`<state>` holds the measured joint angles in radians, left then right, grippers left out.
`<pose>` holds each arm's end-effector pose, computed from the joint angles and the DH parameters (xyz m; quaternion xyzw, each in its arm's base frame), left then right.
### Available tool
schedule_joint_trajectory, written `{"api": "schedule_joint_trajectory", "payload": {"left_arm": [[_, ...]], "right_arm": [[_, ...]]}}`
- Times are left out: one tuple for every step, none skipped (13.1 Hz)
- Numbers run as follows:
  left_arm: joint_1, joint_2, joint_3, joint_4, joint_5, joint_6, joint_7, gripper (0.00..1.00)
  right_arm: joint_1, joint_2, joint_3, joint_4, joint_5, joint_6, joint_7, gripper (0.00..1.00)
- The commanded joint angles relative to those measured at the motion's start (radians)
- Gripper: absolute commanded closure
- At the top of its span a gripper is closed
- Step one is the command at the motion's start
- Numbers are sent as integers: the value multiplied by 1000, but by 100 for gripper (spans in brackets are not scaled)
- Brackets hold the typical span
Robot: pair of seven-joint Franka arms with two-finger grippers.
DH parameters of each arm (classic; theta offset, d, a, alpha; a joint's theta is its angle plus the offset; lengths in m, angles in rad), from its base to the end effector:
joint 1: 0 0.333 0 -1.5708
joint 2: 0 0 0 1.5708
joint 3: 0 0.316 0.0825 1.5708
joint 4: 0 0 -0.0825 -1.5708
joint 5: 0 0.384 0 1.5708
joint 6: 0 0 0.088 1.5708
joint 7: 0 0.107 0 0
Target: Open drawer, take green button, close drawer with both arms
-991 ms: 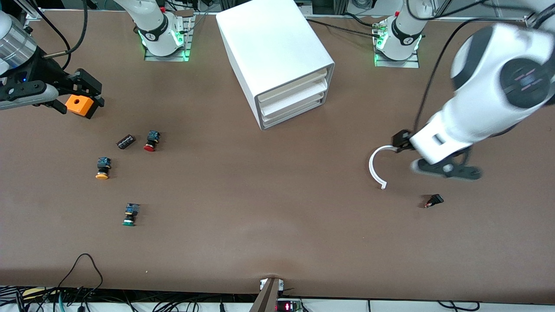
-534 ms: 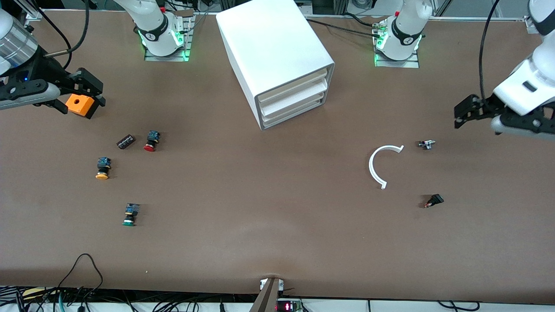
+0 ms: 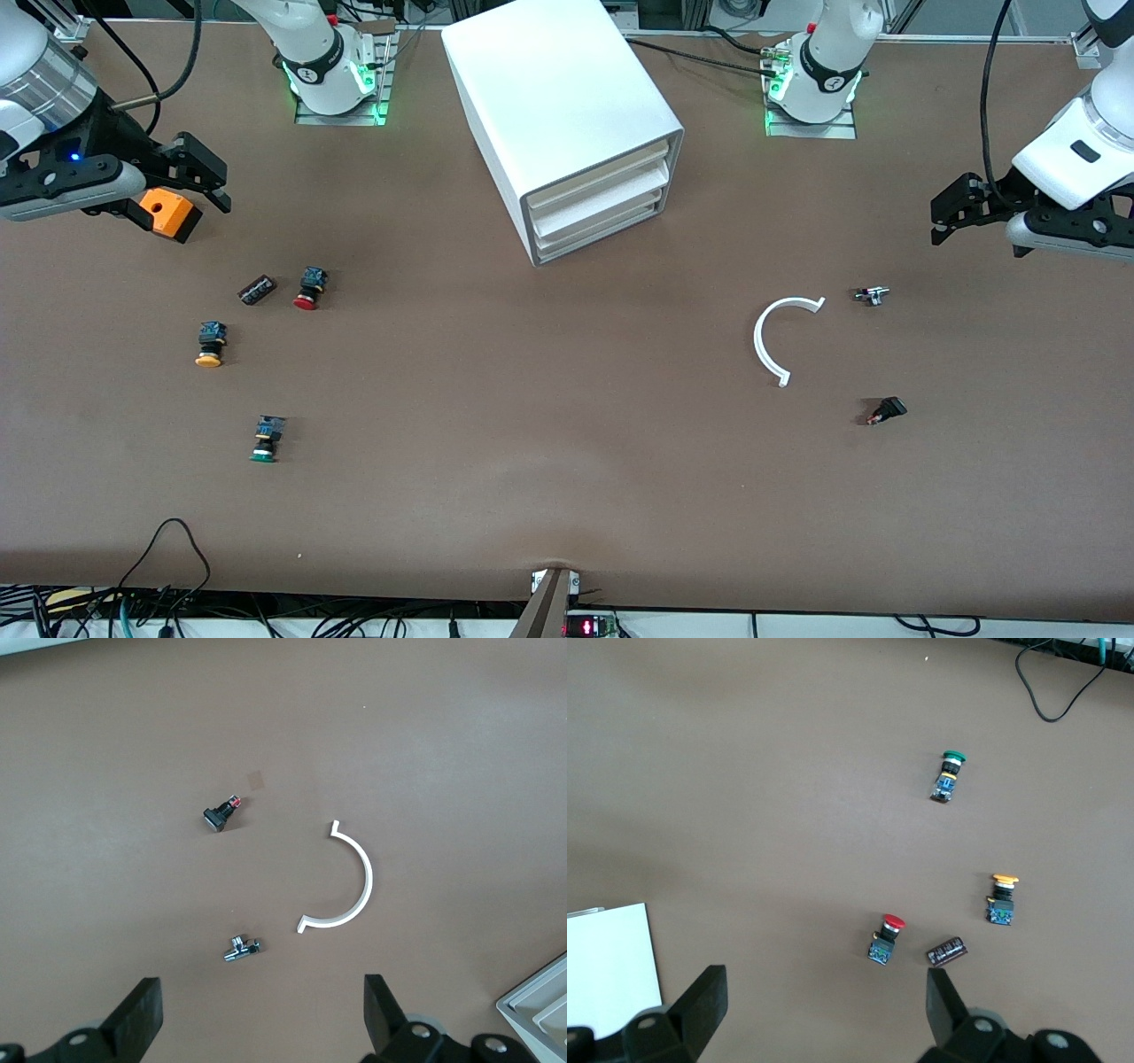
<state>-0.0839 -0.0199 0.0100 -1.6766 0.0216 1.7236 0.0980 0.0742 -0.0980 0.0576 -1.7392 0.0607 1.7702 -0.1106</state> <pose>0.5594 -0.0394 0.5990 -0.9956 0.0871 -0.0333 0.0110 0.5355 0.0778 0.6161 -0.9907 -0.1166 -0.0641 0.0279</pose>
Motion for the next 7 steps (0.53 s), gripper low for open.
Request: {"api": "schedule_joint_trajectory", "payload": {"left_arm": [[-8, -2, -1, -3, 3, -7, 3, 0], [-8, 1, -2, -5, 3, -7, 2, 0], [-8, 6, -1, -3, 3, -6, 2, 0], [-8, 8, -1, -3, 3, -6, 3, 0], [-8, 8, -1, -3, 3, -7, 3, 0], [-8, 8, -1, -3, 3, -9, 5, 0], [-10, 8, -1, -3, 3, -7, 5, 0]], "right_arm": [[-2, 15, -4, 30, 2, -21, -12, 1], [-2, 17, -4, 33, 2, -21, -3, 1], [-1, 20, -4, 35, 2, -21, 3, 1], [-1, 20, -4, 35, 2, -21, 2, 1], [-2, 20, -4, 35, 1, -21, -9, 1], [-4, 20, -4, 35, 1, -21, -12, 1], [-4, 20, -5, 35, -2, -23, -14, 1]]}}
